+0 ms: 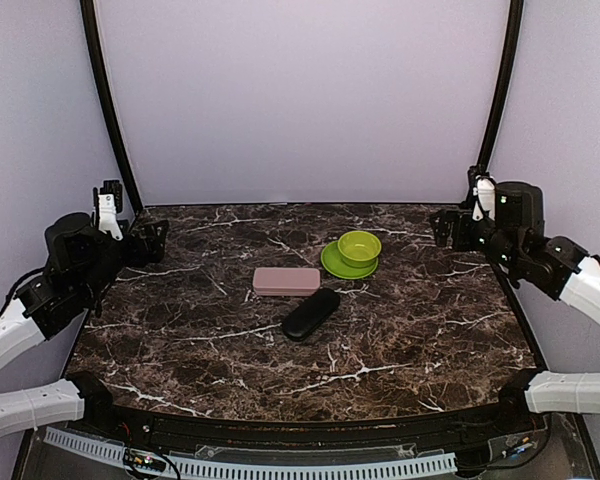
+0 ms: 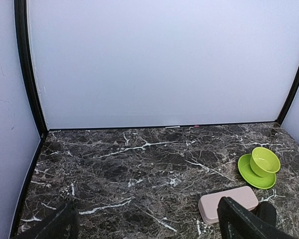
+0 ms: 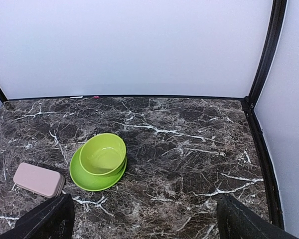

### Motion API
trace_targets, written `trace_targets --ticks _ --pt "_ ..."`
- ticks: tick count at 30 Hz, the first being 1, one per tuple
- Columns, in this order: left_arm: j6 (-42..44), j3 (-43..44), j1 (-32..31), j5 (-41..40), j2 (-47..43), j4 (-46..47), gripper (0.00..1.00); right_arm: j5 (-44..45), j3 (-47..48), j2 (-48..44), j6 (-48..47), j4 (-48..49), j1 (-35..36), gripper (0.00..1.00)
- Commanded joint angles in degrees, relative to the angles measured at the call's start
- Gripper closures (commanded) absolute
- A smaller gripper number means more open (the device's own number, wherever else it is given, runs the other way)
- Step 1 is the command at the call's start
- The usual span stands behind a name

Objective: Organize the sunglasses
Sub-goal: Reset both arms

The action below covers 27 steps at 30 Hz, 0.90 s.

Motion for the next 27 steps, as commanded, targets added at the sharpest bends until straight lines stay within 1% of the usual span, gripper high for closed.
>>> trace_targets --ticks 1,27 --pt "1.07 -1.14 0.48 -1.86 -0.15 1.14 0.01 1.73 -1.01 -1.31 -1.56 3.00 -0.38 0.00" --pt "0.63 -1.24 0.53 -1.29 0.57 0.59 0.01 2.02 -2.12 -2.35 -1.21 3.07 -0.40 0.00"
